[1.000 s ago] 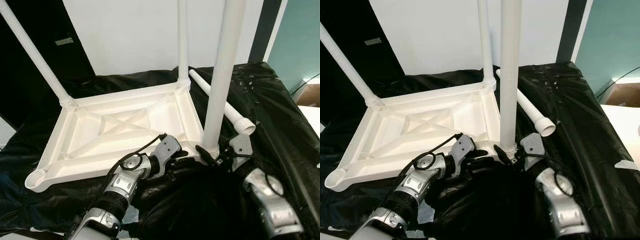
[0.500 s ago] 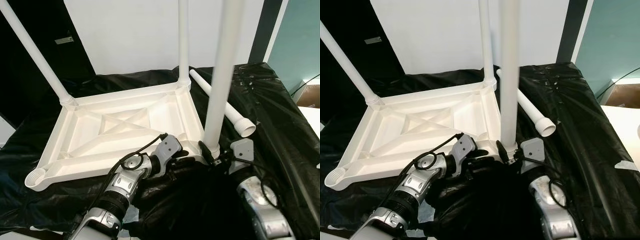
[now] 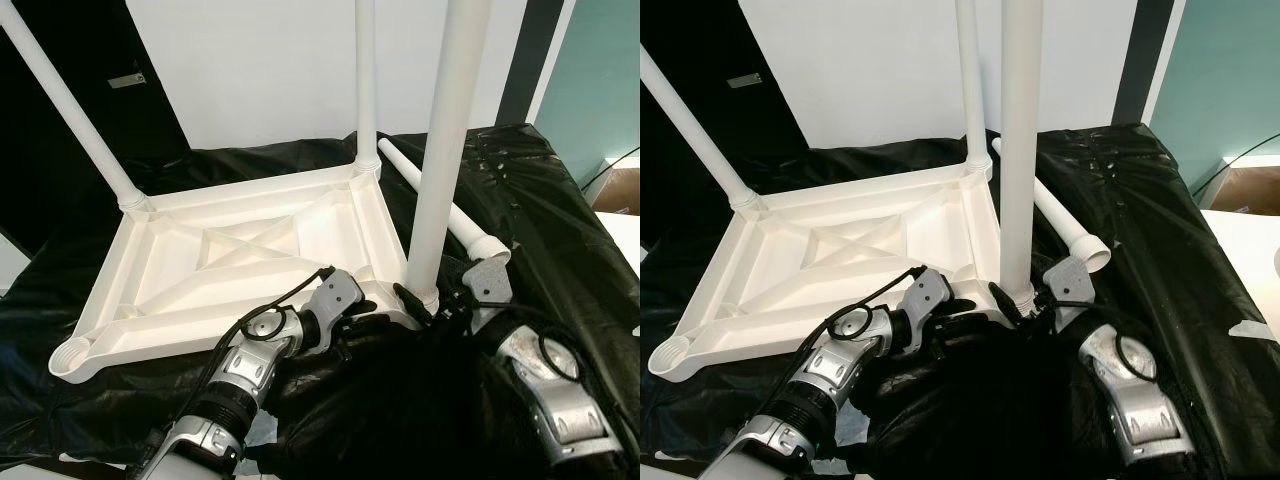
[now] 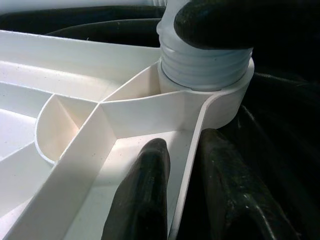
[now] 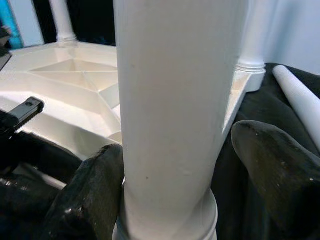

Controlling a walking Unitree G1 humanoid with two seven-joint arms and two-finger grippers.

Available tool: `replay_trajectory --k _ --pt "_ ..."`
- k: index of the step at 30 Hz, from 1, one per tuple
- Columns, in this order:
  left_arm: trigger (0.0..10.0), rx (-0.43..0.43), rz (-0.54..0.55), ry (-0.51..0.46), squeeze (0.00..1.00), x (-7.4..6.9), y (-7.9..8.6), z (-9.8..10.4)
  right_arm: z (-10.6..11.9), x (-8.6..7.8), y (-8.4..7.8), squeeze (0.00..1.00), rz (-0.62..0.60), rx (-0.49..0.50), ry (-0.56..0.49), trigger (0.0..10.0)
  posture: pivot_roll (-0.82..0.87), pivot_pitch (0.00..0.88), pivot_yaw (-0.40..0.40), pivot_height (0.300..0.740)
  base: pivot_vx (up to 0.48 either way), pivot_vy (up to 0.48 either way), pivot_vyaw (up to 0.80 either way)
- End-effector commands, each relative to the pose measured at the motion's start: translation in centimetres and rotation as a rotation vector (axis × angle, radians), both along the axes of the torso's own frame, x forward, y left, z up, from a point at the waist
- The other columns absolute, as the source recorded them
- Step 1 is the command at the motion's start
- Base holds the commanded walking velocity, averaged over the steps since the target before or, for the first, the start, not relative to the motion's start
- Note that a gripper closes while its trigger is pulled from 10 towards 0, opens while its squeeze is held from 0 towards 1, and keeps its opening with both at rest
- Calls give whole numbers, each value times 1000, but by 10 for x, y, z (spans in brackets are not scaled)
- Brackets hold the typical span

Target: Building children table

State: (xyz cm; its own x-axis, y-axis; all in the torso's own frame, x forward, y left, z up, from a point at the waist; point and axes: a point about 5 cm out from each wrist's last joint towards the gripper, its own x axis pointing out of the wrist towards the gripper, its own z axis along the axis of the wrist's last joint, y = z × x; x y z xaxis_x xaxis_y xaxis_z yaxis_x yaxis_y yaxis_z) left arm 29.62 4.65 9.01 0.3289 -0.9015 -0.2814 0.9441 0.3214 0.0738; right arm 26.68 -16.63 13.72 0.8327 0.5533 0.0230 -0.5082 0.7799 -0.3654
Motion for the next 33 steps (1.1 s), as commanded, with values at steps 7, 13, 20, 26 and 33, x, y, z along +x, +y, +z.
replay_trajectory --k 7,13,20,26,33 --pt "10000 69 17 120 0 -8 8 -28 0 11 -21 0 63 -91 84 0 -62 0 95 740 0 0 0" --pt "10000 69 12 121 0 -8 7 -27 -3 9 -22 0 86 -85 108 0 -62 0 95 740 0 0 0" --pt "10000 61 6 122 0 -9 4 -27 -18 -4 -11 0 9 24 149 0 -64 0 97 740 0 0 0" --pt "10000 56 11 119 0 -6 3 -25 -25 -17 -6 0 -314 191 77 0 -61 0 91 740 0 0 0" --pt "10000 59 16 117 0 -5 5 -25 -26 -21 -3 0 -378 176 28 1333 -66 0 94 740 0 0 0"
